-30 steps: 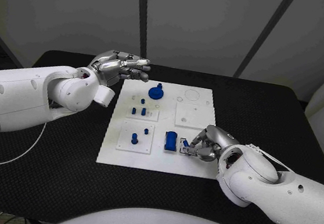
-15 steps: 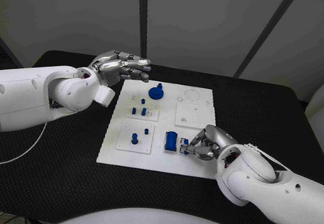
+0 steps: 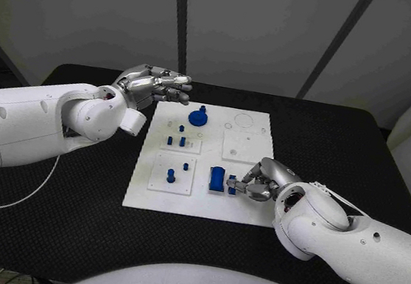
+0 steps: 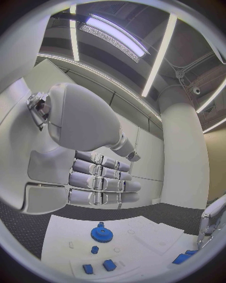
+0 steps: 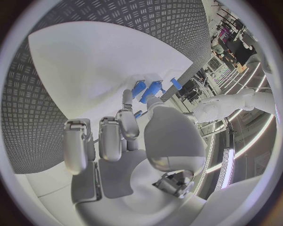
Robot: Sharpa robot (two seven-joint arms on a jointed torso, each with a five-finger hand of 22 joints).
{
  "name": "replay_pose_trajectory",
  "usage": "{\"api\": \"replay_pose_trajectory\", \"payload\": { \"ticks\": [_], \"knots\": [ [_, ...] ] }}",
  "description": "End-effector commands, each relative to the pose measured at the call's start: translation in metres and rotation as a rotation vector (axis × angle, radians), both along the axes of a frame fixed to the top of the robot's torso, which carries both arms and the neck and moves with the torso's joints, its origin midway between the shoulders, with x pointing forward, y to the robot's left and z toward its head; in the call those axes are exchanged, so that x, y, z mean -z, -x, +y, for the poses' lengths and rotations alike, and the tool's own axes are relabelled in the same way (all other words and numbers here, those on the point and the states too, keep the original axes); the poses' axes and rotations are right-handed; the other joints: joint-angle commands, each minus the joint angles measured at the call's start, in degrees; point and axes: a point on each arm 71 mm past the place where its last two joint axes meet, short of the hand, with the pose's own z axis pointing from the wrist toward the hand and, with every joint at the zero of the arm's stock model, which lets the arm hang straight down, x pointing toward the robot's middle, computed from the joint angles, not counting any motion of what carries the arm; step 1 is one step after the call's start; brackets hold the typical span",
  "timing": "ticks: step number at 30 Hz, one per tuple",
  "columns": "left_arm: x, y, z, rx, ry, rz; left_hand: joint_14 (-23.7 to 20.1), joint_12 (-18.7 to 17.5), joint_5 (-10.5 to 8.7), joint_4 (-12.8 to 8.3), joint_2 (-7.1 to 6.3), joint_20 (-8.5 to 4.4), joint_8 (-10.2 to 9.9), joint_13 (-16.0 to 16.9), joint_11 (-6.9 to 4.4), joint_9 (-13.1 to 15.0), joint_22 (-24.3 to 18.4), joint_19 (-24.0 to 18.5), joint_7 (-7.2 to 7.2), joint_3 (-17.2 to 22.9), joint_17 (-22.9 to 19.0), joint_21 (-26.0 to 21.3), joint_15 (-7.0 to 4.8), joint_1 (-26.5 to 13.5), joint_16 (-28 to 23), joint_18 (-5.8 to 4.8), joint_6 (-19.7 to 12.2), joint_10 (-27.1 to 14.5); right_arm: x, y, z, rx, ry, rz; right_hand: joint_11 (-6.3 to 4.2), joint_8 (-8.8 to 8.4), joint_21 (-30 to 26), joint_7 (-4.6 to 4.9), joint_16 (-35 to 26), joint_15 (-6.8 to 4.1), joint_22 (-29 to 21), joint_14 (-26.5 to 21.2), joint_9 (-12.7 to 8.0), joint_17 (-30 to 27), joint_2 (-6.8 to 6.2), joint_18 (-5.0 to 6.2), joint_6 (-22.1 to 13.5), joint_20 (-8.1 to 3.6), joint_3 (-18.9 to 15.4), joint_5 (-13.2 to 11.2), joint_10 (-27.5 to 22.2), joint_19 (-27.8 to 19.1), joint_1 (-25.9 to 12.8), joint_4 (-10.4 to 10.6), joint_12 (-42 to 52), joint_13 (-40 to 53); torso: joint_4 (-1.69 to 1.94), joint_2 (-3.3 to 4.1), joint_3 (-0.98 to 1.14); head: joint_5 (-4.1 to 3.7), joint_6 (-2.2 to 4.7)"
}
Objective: Assemble the parts on the task board
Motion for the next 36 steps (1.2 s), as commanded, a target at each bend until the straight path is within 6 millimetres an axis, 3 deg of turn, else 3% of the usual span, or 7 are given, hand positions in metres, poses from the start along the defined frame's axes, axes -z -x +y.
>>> {"api": "replay_pose_trajectory", "payload": {
  "ticks": [1, 6, 14, 36],
  "knots": [
    [-0.0013, 0.0001, -0.0017, 0.014, 0.01, -0.001, 0.2, -0.4, -0.31, 0.0, 0.07, 0.37, -0.4, 0.0, 0.11, 0.0, -0.1, -0.1, -0.02, -0.4, 0.1, -0.3, 0.09, -0.2, -0.3, -0.81, -0.3, -0.4, -0.0021, -0.0013, 0.0, 0.008, -0.011, -0.019, 0.32, -0.27, 0.2, 0.22, -0.1, -0.09, 15.1, 3.4, 0.1, 2.5, -0.32, -0.43, 0.0, -0.39, -0.2, -1.2, 0.1, 6.0, -0.9, -0.1, -0.4, 0.0, 0.03, 0.0, 0.02, 0.06, -0.01],
    [-0.0013, 0.0001, -0.0014, 0.014, 0.009, 0.0, 0.2, -0.4, -0.3, 0.0, 0.07, 0.39, -0.4, 0.0, 0.14, -0.1, -0.1, -0.2, 0.01, -0.5, 0.1, -0.3, 0.12, -0.2, -0.4, -0.82, -0.4, -0.5, -0.0021, -0.0007, 0.0002, -0.002, -0.007, -0.015, 0.3, -0.29, 0.2, 0.2, -0.2, -0.09, 15.1, 3.4, 0.3, 2.5, -0.82, -0.43, 0.0, -0.39, 0.2, -1.5, 0.1, 6.0, -0.3, -0.2, -0.4, 0.0, 0.0, 0.0, 0.01, 0.06, -0.01],
    [-0.0012, 0.0002, -0.0002, 0.012, 0.008, 0.001, 0.2, -0.4, -0.3, 0.0, 0.07, 0.39, -0.4, 0.0, 0.14, -0.1, -0.1, -0.2, 0.01, -0.5, 0.1, -0.3, 0.12, -0.2, -0.4, -0.82, -0.4, -0.5, -0.0039, 0.002, -0.0033, -0.023, -0.003, -0.016, 0.29, -0.32, 0.2, 0.23, -0.2, -0.11, 15.1, 3.4, 0.8, 2.4, -1.52, -0.43, -0.3, -0.41, 1.8, -2.4, -0.1, 6.0, 7.1, -2.2, -0.6, 0.0, -0.05, -0.07, 0.05, 0.18, -0.01],
    [-0.0007, -0.0002, -0.001, 0.014, 0.008, 0.003, 0.2, -0.4, -0.3, 0.0, 0.07, 0.39, -0.4, 0.0, 0.14, -0.1, -0.1, -0.2, 0.01, -0.5, 0.1, -0.3, 0.12, -0.2, -0.4, -0.82, -0.4, -0.5, 0.0022, -0.004, -0.0083, -0.026, 0.008, -0.007, 0.3, -0.26, 0.2, 0.2, -0.2, -0.08, 15.1, 3.4, 1.0, 2.5, -1.37, -0.43, -0.1, -0.37, 1.5, -3.2, -0.1, 6.0, 8.0, -1.6, -0.5, 0.1, 0.06, 0.04, 0.02, 0.16, -0.01]
  ]
}}
